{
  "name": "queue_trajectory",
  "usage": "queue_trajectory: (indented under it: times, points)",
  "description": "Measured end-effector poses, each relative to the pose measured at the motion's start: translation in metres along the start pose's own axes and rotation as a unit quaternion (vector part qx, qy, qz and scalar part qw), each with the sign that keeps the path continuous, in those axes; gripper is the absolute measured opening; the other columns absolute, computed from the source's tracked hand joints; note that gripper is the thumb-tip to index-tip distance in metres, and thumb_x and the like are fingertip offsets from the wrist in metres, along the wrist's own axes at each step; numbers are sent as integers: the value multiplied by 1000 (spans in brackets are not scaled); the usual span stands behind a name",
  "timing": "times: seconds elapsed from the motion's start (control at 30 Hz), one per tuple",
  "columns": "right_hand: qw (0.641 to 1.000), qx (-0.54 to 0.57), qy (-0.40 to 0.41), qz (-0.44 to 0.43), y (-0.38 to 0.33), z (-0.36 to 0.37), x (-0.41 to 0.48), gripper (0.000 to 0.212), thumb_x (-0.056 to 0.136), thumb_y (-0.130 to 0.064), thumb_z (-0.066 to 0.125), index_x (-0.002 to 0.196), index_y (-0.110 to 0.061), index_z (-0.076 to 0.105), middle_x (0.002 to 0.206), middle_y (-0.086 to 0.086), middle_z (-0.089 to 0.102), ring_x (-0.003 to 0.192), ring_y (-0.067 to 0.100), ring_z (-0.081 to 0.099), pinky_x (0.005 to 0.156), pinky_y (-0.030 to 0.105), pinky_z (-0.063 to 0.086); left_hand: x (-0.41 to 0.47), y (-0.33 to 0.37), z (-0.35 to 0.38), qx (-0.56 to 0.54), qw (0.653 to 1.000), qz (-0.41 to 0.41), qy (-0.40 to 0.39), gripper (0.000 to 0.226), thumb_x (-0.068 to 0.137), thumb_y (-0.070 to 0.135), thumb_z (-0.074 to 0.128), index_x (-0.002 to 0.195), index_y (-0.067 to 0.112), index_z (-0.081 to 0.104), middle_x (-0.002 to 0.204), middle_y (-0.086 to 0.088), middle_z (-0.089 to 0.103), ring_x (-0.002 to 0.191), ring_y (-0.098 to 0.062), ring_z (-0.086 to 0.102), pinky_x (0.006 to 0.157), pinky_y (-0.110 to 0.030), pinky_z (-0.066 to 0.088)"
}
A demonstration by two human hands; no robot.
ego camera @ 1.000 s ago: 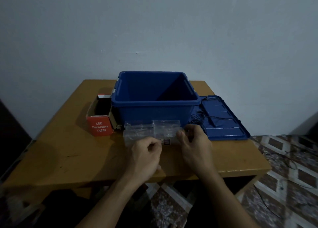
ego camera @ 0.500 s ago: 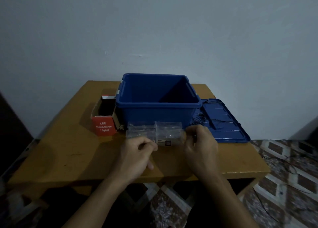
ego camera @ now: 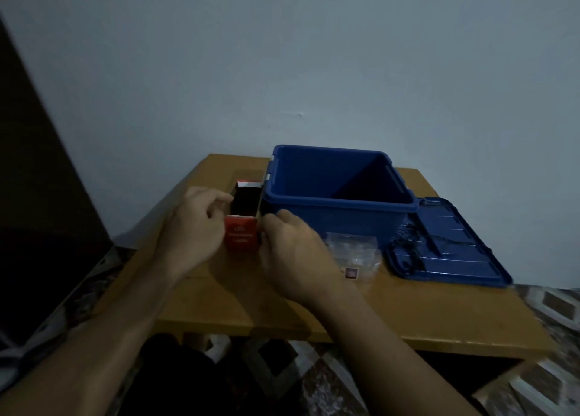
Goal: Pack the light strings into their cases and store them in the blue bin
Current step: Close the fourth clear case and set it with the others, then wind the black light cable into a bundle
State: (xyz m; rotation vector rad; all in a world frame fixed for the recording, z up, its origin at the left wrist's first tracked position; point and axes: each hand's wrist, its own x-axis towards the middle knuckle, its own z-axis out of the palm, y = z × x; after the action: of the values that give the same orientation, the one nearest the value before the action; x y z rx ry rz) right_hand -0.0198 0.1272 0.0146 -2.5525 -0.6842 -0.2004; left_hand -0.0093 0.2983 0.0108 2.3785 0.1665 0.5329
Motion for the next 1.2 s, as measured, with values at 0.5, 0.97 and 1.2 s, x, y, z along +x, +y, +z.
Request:
queue_trajectory:
  times: [0.5, 0.97, 1.2]
  points:
    - [988, -3, -146, 43, -32, 25, 51, 25, 99, -27, 60, 121, -16, 55, 110, 8, 60, 93, 23, 64, 84, 43, 59, -7, -26, -19, -65, 993, -101, 9, 19, 101, 16, 49, 107, 25, 64, 121, -2, 58, 103, -19, 57, 75, -35, 48]
    - [984, 81, -159, -21, -7, 9, -48, 48, 91, -61, 58, 129, -38, 41, 118, -10, 34, 109, 15, 44, 95, 36, 47, -58, -43, -52, -64, 980, -184, -38, 29, 98, 40, 54, 82, 22, 69, 85, -7, 69, 82, -29, 66, 79, -53, 54]
    - [985, 122, -115, 33, 41, -18, -99, 40, 87, -63, 62, 121, -47, 47, 117, -27, 35, 109, -3, 46, 94, 23, 48, -89, -2, -24, -116, 975, -162, -99, 26, 94, 31, 57, 70, 26, 65, 69, -3, 68, 70, -24, 68, 67, -49, 58]
